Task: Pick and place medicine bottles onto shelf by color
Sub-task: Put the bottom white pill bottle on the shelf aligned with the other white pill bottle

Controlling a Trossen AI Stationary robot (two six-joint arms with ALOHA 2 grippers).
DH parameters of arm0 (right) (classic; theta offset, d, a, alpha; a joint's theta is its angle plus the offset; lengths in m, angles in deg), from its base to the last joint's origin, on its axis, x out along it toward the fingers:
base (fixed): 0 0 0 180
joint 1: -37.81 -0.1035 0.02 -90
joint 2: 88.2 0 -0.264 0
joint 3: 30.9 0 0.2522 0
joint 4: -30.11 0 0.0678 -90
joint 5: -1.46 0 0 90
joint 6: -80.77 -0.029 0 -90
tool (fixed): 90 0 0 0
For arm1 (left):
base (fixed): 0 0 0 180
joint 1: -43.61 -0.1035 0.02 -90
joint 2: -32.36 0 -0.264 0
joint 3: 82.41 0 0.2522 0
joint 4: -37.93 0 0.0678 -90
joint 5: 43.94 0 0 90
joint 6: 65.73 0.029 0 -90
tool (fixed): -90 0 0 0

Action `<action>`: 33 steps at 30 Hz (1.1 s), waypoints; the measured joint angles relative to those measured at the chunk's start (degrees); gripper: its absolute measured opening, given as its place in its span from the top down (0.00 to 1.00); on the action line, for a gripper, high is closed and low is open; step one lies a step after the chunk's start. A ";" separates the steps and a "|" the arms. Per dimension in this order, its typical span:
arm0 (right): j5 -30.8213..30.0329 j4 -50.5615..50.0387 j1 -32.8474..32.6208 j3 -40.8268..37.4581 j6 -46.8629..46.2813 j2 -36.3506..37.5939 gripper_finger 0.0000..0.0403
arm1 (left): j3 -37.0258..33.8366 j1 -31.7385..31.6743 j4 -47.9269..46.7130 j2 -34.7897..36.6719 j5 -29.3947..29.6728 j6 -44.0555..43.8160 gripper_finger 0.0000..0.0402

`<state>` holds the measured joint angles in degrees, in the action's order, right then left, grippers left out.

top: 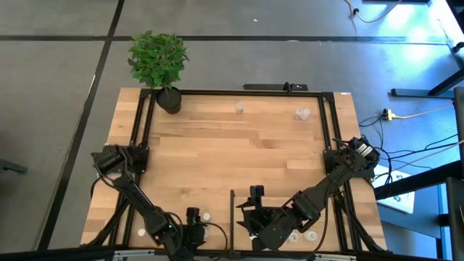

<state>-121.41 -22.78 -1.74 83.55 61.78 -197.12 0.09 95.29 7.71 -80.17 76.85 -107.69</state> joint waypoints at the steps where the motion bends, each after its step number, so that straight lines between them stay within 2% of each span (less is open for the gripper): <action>1: 0.02 0.02 0.00 0.00 -0.01 0.00 0.45 | -0.01 0.00 0.28 -0.24 0.16 0.00 0.34; 6: 0.02 0.15 0.00 0.00 -0.17 -0.02 0.45 | 0.00 -0.02 1.16 -0.35 0.69 0.00 0.34; 10: 0.02 0.15 0.00 0.00 -0.21 0.00 0.45 | -0.01 -0.02 1.68 -0.35 0.99 -0.02 0.39; 22: 0.00 0.15 0.00 0.00 -0.24 -0.02 0.45 | 0.01 0.09 2.33 -0.33 0.16 -2.91 0.68; 33: -0.02 0.13 0.00 0.00 -0.24 -0.02 0.45 | 0.01 1.28 3.46 2.00 -1.86 -7.41 0.69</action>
<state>-121.44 -22.65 -1.74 83.55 61.55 -197.14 0.11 96.58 11.17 -78.17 74.99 -115.10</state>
